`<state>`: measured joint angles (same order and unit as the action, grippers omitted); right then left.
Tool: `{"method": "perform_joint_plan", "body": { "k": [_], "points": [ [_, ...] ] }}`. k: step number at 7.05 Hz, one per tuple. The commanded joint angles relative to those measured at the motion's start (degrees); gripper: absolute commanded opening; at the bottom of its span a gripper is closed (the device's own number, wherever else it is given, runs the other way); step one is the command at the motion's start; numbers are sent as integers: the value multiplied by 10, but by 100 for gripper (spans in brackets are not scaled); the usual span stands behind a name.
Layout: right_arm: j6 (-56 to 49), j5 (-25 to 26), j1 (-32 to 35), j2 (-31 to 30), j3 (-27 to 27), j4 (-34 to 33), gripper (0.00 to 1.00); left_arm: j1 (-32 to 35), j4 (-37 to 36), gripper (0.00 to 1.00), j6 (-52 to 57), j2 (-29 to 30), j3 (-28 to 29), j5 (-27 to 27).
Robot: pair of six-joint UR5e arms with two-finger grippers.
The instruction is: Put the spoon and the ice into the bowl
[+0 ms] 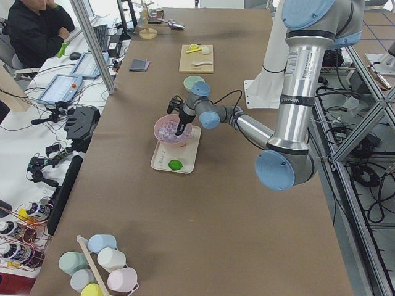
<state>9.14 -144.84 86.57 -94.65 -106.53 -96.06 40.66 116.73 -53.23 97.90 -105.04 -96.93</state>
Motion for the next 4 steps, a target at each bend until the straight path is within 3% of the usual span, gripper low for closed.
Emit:
{"method": "perform_joint_plan", "body": {
  "k": [1, 3, 4],
  "points": [
    [0, 0, 0, 1, 0, 0, 100, 0, 0, 30, 1, 3, 3, 0],
    [0, 0, 0, 0, 0, 0, 100, 0, 0, 3, 1, 2, 1, -1],
    [0, 0, 0, 0, 0, 0, 100, 0, 1, 0, 1, 2, 0, -7]
  ]
}}
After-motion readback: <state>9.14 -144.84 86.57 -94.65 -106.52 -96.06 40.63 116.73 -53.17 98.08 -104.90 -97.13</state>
